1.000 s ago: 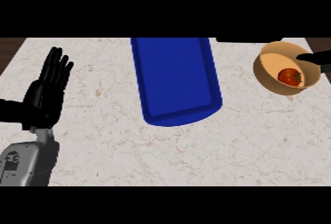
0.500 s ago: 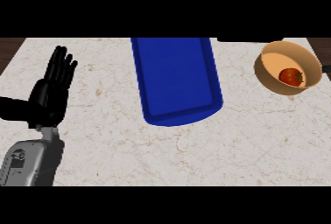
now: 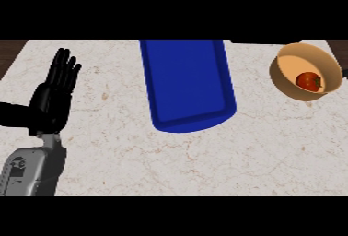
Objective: Pick the tomato from the tray and place it in the pot
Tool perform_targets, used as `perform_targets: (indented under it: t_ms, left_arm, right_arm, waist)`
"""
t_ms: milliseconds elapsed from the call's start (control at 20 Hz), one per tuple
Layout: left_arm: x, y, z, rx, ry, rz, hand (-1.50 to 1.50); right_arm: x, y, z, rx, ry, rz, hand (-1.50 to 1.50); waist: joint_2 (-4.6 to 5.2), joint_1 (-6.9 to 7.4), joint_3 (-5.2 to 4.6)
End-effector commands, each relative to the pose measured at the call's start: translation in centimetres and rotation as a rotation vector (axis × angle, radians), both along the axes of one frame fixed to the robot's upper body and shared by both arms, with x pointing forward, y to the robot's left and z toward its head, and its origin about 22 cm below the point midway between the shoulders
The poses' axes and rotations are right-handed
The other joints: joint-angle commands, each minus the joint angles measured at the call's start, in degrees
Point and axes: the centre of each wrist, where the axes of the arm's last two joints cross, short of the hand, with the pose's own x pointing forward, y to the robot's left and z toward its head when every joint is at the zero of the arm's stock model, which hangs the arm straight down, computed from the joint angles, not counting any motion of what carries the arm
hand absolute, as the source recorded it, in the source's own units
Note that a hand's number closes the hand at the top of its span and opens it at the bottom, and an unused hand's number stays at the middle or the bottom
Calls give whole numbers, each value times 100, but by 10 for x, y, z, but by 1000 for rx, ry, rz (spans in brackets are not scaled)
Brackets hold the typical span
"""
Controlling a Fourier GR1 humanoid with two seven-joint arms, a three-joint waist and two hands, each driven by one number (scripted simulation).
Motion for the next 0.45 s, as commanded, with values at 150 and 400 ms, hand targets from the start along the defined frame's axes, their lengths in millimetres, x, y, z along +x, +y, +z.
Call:
perform_targets:
  t_ms: [150,400]
  left_arm:
    - [6,-1,5,-4,-5,21,0]
    - [-5,-9,0,4,-12,-10,0]
  right_arm:
    - [-46,-36,0,14,-19,-14,-150]
    - [-69,-49,-6,-13,-27,-30,-150]
  waist:
    - [16,-21,14]
    - [17,18,26]
